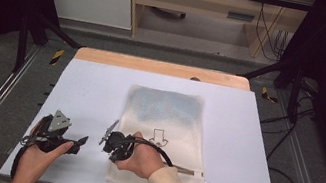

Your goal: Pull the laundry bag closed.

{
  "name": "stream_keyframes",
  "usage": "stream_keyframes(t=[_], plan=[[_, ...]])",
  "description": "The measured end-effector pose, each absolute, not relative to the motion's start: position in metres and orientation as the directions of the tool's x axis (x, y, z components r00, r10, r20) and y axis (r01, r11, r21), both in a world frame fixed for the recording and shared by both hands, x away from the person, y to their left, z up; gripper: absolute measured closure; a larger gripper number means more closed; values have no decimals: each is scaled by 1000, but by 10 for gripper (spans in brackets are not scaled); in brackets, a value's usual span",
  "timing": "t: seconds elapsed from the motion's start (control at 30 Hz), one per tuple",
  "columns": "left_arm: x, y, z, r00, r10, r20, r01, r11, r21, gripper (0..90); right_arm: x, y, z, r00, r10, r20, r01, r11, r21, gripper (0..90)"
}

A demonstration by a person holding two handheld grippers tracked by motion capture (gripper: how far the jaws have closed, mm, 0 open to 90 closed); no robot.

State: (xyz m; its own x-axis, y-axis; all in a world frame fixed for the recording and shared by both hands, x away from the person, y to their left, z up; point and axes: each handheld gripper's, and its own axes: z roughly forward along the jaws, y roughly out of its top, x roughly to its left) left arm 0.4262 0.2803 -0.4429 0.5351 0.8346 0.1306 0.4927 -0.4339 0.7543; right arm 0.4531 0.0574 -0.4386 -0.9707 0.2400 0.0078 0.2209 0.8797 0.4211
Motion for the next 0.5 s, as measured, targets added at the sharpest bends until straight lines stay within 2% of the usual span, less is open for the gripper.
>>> stream_keyframes(t=[0.27,0.5], plan=[[420,275,-436,538,834,121,483,-422,767,123,453,56,-423,-973,231,7,213,883,419,818],[413,268,-433,570,819,65,488,-402,775,121,454,53,-406,-974,225,-4,202,881,428,819]])
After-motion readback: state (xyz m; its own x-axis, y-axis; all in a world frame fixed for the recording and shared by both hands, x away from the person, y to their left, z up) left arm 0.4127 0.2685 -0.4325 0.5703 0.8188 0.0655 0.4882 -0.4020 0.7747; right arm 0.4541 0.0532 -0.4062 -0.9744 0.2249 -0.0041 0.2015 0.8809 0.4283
